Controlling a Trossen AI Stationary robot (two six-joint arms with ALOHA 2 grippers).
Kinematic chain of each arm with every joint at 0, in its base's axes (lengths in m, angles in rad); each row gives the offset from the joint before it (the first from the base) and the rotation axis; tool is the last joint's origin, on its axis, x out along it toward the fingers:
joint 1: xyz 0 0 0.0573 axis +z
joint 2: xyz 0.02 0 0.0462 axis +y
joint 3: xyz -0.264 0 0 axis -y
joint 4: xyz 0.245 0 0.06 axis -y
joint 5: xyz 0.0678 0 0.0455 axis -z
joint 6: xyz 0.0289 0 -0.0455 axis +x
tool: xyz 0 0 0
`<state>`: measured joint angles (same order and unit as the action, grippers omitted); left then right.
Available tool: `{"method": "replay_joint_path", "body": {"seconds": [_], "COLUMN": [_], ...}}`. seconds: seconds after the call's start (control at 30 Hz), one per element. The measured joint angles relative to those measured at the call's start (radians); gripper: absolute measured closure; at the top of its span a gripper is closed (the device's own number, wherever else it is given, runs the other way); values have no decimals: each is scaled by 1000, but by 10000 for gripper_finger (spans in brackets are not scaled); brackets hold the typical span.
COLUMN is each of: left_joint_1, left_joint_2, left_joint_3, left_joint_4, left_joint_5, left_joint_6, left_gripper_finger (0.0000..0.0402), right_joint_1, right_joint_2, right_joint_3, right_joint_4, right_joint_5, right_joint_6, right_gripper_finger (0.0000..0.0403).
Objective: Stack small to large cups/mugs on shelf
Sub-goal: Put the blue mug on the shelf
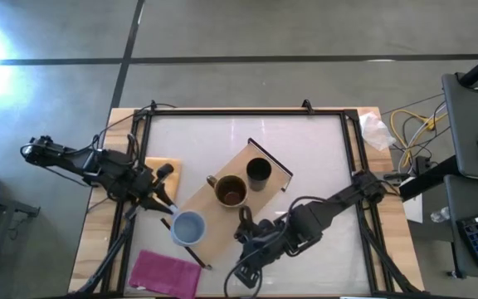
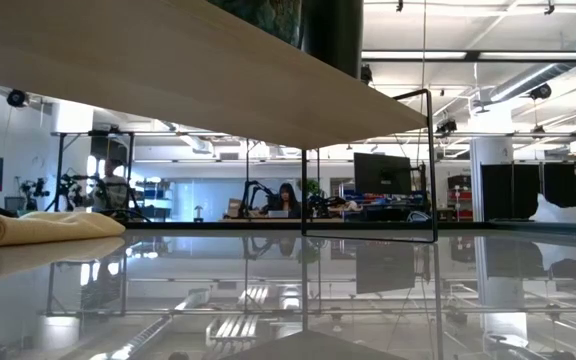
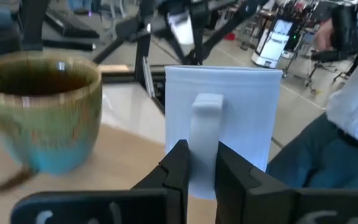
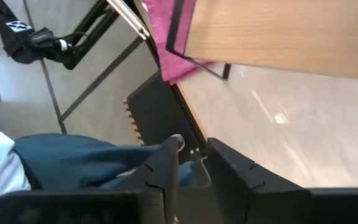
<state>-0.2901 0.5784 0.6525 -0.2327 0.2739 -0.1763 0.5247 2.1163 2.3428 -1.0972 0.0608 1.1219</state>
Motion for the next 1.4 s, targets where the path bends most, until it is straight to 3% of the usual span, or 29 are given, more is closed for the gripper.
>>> {"method": "replay_joint_path", "body": {"seconds": [0.2, 0.6, 1.4], "left_joint_1": [-1, 0, 75], "left_joint_2": [-45, -38, 120], "left_joint_3": [-154, -327, -405], "left_joint_4": [182, 457, 649], "left_joint_5": [2, 2, -9], "left_joint_6": [2, 78, 181], "left_gripper_finger": [373, 367, 374], "right_joint_1": [-10, -43, -78], "right_joint_2": [-23, -40, -41], "right_joint_3": [0, 0, 0], "right_joint_4": [-23, -29, -25], "right_joint_5": [6, 21, 11], "right_joint_6": [52, 104, 184], "right_gripper_finger": [333, 335, 335]}}
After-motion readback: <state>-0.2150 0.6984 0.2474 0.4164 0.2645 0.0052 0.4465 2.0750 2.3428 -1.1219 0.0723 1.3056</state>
